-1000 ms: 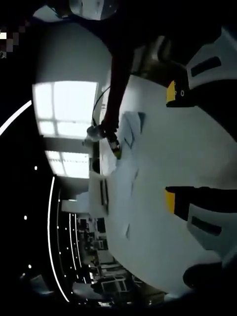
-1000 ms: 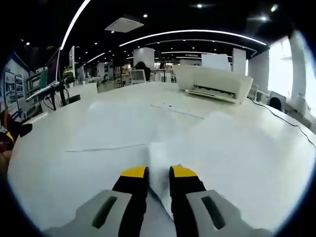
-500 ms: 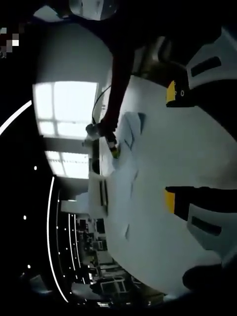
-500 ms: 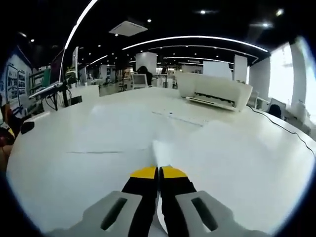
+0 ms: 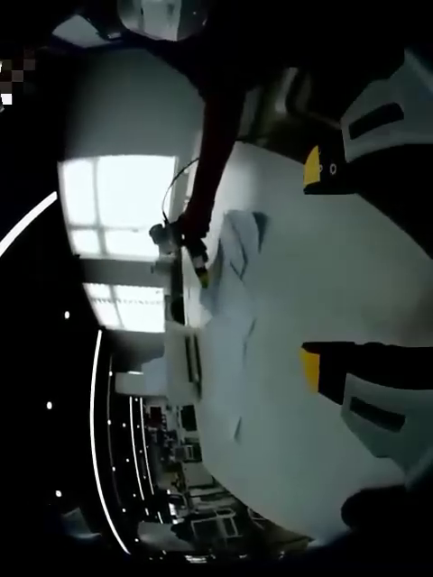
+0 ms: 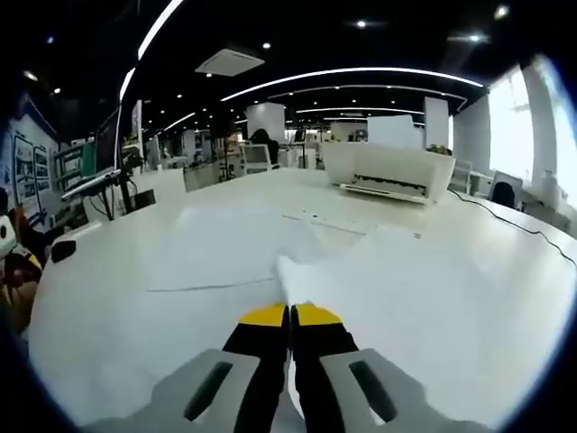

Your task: Organize the stack of printing papers by aligning and flattening the scattered papers on the table

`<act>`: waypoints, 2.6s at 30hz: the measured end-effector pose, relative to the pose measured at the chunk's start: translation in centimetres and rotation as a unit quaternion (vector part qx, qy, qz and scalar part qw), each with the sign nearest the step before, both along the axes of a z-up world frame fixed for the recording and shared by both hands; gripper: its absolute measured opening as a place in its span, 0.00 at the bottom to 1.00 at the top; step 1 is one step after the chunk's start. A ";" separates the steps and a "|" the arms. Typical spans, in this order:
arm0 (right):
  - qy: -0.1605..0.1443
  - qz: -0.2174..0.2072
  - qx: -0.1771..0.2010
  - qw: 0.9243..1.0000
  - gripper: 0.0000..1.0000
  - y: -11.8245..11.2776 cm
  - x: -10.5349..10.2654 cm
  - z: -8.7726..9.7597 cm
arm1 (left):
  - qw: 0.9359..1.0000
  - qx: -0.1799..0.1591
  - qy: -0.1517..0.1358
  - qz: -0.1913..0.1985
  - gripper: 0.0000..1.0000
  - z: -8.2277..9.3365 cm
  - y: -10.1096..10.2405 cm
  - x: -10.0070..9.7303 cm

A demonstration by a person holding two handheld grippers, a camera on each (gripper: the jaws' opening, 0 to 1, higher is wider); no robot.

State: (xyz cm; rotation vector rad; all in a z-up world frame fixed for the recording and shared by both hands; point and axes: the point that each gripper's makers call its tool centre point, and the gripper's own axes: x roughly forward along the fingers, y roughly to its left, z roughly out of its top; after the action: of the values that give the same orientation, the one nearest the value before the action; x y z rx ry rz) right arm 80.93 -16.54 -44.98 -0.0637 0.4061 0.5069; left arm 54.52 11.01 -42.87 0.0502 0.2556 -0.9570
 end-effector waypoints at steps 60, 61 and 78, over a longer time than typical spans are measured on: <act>-0.039 0.043 0.022 0.998 0.00 -0.3 -8.5 5.5 | 1.000 -0.002 -0.004 0.007 0.69 0.2 0.1 -0.2; -0.040 0.045 0.021 0.998 0.00 -0.2 -8.6 5.6 | 1.000 -0.002 -0.003 0.008 0.69 0.2 0.1 -0.2; -0.063 0.071 0.017 0.995 0.00 0.6 -10.9 8.0 | 1.000 -0.002 -0.007 0.008 0.69 0.5 0.2 -0.3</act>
State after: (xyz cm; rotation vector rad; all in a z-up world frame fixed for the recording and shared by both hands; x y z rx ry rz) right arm 70.01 -15.97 -36.95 -0.0913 0.2692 0.6474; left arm 54.21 11.24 -42.38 0.0511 0.2406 -0.9415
